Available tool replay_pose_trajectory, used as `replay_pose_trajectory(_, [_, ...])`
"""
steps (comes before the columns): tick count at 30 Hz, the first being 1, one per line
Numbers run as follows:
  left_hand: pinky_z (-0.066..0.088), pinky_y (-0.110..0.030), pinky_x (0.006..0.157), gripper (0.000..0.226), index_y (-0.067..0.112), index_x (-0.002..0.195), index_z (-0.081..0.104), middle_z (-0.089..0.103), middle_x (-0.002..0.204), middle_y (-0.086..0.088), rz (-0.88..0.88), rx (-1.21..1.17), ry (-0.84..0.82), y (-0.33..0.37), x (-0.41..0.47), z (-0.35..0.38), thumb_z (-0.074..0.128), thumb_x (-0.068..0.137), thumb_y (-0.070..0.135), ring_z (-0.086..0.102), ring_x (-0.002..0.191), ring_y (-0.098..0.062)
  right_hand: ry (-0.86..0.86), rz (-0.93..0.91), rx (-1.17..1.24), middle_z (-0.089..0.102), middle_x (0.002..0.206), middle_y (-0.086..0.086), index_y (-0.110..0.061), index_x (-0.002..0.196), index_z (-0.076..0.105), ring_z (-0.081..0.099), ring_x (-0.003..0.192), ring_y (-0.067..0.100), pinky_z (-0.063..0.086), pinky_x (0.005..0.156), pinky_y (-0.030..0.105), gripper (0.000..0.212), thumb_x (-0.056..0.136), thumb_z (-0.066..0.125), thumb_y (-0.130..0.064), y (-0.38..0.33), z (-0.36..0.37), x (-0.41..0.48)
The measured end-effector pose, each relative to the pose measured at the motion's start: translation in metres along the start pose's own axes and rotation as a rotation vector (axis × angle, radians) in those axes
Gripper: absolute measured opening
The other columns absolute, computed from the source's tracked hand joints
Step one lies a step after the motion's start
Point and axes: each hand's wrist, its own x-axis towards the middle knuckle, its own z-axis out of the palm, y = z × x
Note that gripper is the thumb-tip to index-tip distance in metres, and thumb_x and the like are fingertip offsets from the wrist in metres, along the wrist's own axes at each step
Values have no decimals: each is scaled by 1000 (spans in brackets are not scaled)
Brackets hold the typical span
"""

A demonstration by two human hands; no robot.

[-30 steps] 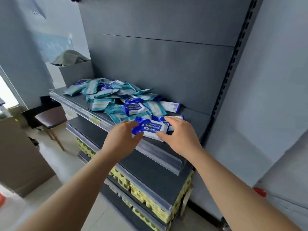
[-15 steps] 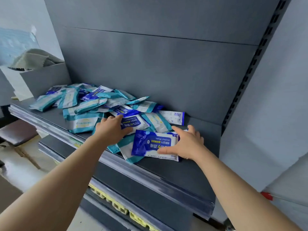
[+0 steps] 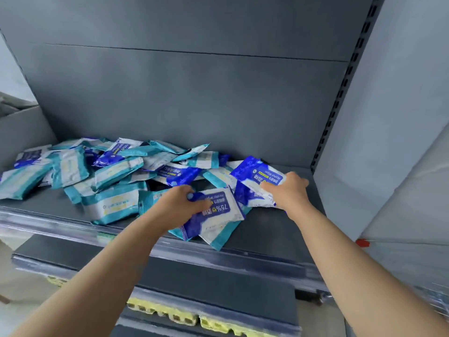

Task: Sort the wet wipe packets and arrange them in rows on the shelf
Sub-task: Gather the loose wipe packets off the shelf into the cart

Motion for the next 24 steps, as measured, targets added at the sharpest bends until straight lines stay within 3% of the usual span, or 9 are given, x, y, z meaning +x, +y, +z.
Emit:
replay_pose_trajectory(2, [29, -28, 50, 43, 15, 70, 42, 46, 67, 0, 42, 79, -25, 5, -2, 7, 76, 75, 41, 37, 56, -15, 45, 21, 71, 35, 122, 12, -5, 110, 49, 50, 62, 15, 43, 56, 27, 44, 82, 73, -29, 1, 6, 1])
replay_pose_trajectory(4, [33, -23, 50, 38, 15, 88, 50, 53, 83, 0, 48, 77, -70, 8, -1, 9, 78, 74, 38, 44, 62, -10, 51, 49, 129, 45, 121, 12, -6, 109, 50, 57, 66, 17, 41, 50, 25, 44, 80, 73, -30, 2, 11, 4])
replay_pose_trajectory(6, [38, -23, 55, 47, 15, 106, 52, 54, 99, -2, 15, -16, -71, 9, 3, 9, 80, 73, 32, 51, 73, -11, 36, 76, 208, 57, 116, 14, -7, 108, 52, 64, 73, 21, 43, 48, 23, 44, 78, 73, -31, 2, 13, 10])
replay_pose_trajectory(9, [47, -30, 64, 51, 8, 121, 54, 59, 100, -6, -62, -224, 58, 8, 15, 5, 76, 77, 23, 58, 77, -21, 49, 78, 298, 66, 104, 13, -4, 108, 55, 66, 73, 22, 41, 42, 20, 39, 80, 71, -26, -2, 13, 18])
replay_pose_trajectory(12, [55, -46, 71, 31, -4, 107, 64, 71, 90, -22, -149, -407, 97, 13, 33, 3, 66, 82, 15, 64, 68, -28, 73, 58, 305, 65, 103, 11, -5, 108, 53, 67, 75, 19, 41, 42, 20, 33, 85, 65, -27, -10, 17, 27])
replay_pose_trajectory(15, [56, -48, 76, 16, 0, 89, 65, 71, 90, -21, -221, -471, 88, 25, 47, 11, 65, 81, 13, 67, 73, -32, 28, 43, 245, 65, 103, 10, -4, 105, 53, 66, 72, 16, 42, 43, 20, 28, 90, 59, -28, -17, 27, 37])
replay_pose_trajectory(18, [57, -50, 81, 21, 2, 93, 61, 70, 94, -18, -281, -524, 95, 36, 62, 18, 68, 78, 16, 69, 85, -34, -56, -3, 125, 66, 87, 7, -3, 90, 59, 57, 56, 11, 35, 42, 19, 24, 88, 61, -27, -21, 29, 47])
replay_pose_trajectory(20, [57, -48, 81, 13, 8, 84, 58, 70, 90, -16, -315, -605, 88, 40, 69, 20, 70, 79, 13, 69, 81, -31, -111, -10, 75, 63, 75, 6, -4, 80, 60, 52, 54, 14, 35, 47, 23, 24, 84, 67, -27, -21, 25, 54])
replay_pose_trajectory(24, [57, -47, 79, 28, 19, 76, 47, 65, 79, -6, -339, -756, 70, 45, 76, 26, 70, 82, 5, 69, 76, -28, -190, -51, 157, 72, 83, 9, -3, 89, 68, 62, 64, 19, 47, 58, 28, 25, 74, 78, -21, -21, 19, 63])
